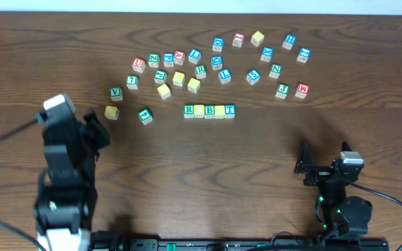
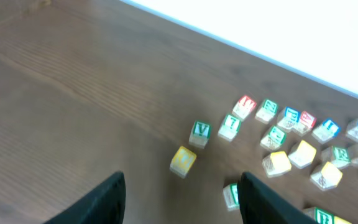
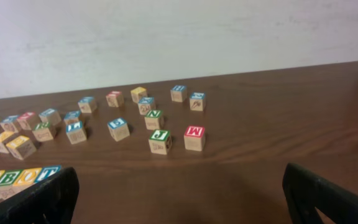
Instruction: Spell out ROBOT
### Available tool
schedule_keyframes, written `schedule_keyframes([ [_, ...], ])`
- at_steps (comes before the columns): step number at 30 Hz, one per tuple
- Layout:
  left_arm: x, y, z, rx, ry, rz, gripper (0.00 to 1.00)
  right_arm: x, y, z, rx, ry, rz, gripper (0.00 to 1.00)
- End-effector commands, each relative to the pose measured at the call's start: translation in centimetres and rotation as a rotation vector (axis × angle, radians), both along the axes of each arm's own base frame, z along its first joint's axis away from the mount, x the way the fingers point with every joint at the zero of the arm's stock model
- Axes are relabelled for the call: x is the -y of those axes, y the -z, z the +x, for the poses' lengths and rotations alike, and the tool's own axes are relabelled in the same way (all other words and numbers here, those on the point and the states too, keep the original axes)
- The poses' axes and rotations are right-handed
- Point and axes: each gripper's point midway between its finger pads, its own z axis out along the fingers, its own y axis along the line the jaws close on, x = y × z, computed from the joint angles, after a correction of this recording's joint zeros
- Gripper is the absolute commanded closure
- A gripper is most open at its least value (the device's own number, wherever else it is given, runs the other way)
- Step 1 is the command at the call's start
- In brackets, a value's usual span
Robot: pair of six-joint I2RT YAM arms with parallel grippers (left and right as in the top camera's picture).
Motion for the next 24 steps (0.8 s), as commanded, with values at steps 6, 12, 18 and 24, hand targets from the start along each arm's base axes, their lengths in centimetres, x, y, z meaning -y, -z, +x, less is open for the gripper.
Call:
schedule_keyframes([
  [6, 0.5, 2.5, -2.4, 0.236, 0.031, 0.057, 0.43, 0.0, 0.1, 0.0, -0.003, 0.0, -0.005, 0.01],
  [12, 2.8, 4.2, -3.3, 0.312, 0.247, 0.304, 0.43, 0.0, 0.1, 0.0, -0.003, 0.0, -0.005, 0.01],
  [18, 4.1, 6.5, -3.5, 0.288, 0.38, 0.483, 0.43, 0.0, 0.1, 0.0, -0.003, 0.0, -0.005, 0.01],
  [24, 4.1, 9.0, -3.8, 0.247, 0.398, 0.507, 0.02, 0.0, 0.1, 0.0, -0.003, 0.0, -0.005, 0.01],
])
